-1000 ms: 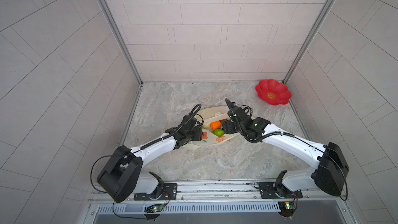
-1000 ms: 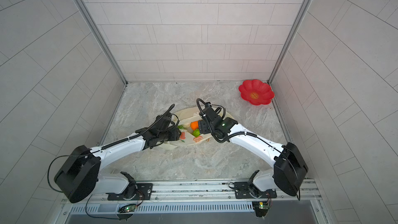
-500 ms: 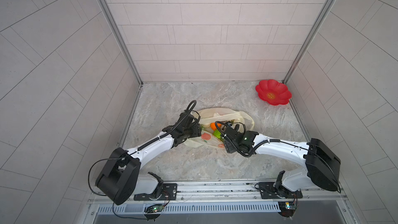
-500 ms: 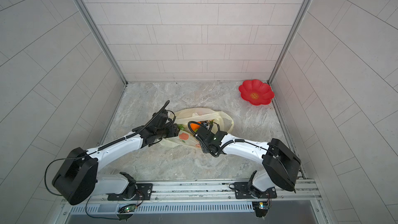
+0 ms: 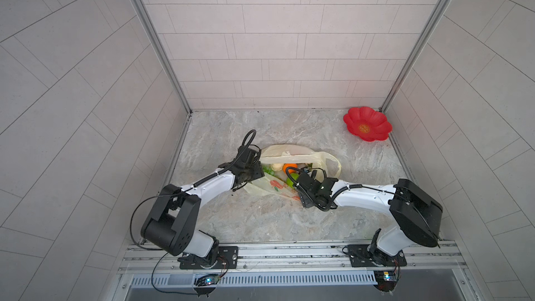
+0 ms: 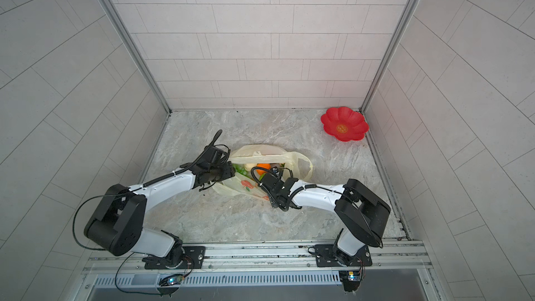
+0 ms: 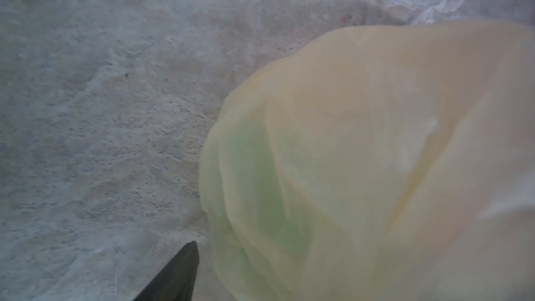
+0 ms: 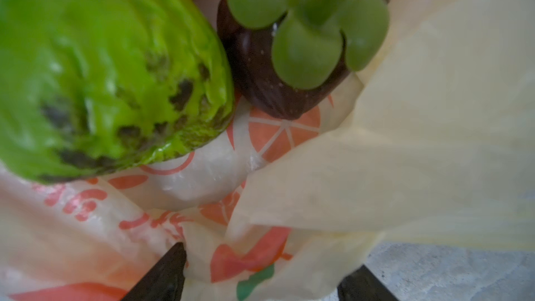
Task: Take fruits out of the plastic bag
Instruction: Spread open the plastic bag at the top-center of the table.
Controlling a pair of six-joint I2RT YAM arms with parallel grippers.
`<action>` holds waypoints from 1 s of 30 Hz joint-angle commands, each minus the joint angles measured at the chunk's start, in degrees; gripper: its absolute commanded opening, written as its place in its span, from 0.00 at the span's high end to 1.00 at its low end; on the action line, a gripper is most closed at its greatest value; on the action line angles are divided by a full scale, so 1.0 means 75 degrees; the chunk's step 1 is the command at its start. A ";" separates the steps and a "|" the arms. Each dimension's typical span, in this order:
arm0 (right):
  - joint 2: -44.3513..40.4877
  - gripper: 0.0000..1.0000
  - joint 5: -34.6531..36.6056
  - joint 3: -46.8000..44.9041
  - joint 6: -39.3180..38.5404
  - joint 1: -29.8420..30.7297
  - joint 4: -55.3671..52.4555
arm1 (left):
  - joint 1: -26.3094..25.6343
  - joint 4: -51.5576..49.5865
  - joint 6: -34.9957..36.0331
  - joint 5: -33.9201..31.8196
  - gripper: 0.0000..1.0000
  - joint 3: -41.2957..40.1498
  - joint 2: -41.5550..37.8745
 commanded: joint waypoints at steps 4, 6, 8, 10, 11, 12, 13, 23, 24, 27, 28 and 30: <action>-0.0119 0.27 0.0058 -0.0246 -0.0035 -0.0492 0.0166 | 0.0183 0.0021 0.0122 0.0022 0.52 -0.0350 -0.0378; -0.0091 0.28 -0.0052 -0.0224 -0.0163 -0.0751 0.0297 | 0.0340 0.0163 0.0109 0.0192 0.63 -0.0575 -0.0480; 0.0053 0.29 -0.0250 -0.0178 -0.0324 -0.1068 0.0504 | 0.0584 0.0350 0.0005 0.0461 0.72 -0.0907 -0.0548; 0.0272 0.31 -0.0539 -0.0049 -0.0441 -0.1397 0.0663 | 0.0739 0.0464 -0.0044 0.0616 0.79 -0.1156 -0.0628; 0.0381 0.32 -0.0638 0.0049 -0.0482 -0.1544 0.0724 | 0.0752 0.0467 -0.0041 0.0606 0.81 -0.1260 -0.0701; 0.0484 0.32 -0.0661 0.0162 -0.0516 -0.1626 0.0760 | 0.0756 0.0481 -0.0044 0.0608 0.83 -0.1358 -0.0801; 0.0600 0.32 -0.0685 0.0335 -0.0571 -0.1676 0.0782 | 0.0756 0.0510 -0.0052 0.0604 0.83 -0.1476 -0.0921; 0.0304 0.27 -0.0495 0.1016 -0.0925 -0.1391 0.0356 | 0.0490 0.0586 0.0166 0.0963 0.86 -0.1399 -0.1457; 0.0130 0.26 -0.0385 0.0953 -0.0970 -0.1365 0.0241 | 0.0425 0.0599 0.0213 0.0971 0.86 -0.1345 -0.1467; -0.0546 0.23 -0.0041 0.0859 -0.1102 -0.1327 -0.0209 | 0.0185 0.0547 0.0381 0.0954 0.87 -0.1154 -0.1398; -0.0768 0.22 0.0082 0.0865 -0.1158 -0.1321 -0.0358 | 0.0098 0.0550 0.0412 0.0917 0.87 -0.1109 -0.1388; -0.1114 0.21 0.0205 0.0923 -0.1274 -0.1306 -0.0512 | -0.0054 0.0542 0.0464 0.0822 0.87 -0.1065 -0.1398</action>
